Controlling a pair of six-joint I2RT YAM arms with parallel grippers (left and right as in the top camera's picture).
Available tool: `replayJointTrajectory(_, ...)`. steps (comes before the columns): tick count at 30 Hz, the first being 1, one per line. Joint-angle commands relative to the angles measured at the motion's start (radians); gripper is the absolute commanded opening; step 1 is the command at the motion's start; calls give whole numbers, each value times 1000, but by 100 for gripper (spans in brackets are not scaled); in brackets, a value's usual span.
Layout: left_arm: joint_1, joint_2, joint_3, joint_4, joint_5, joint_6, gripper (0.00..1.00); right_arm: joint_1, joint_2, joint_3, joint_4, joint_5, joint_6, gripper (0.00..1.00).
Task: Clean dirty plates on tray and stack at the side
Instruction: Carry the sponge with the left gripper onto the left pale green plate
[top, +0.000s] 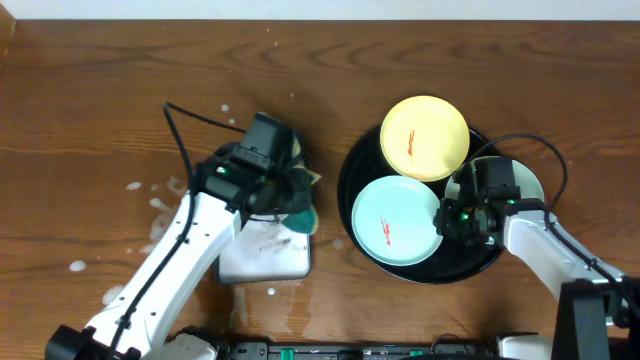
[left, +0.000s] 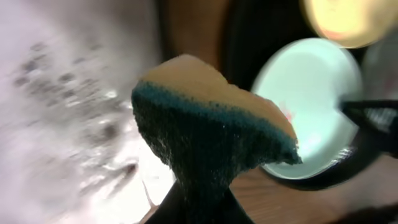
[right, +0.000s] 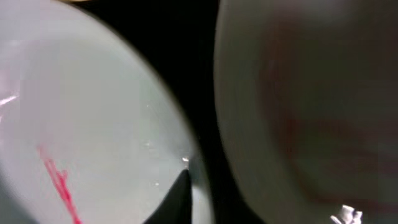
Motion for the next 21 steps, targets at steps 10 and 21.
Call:
replayJointTrajectory(10,-237,188,26,346,37,-218,7,10,24,-5,40,71,78,1)
replayJointTrajectory(21,-364,516,26,632,41,-364,8,11,24,-5,37,70,75,1)
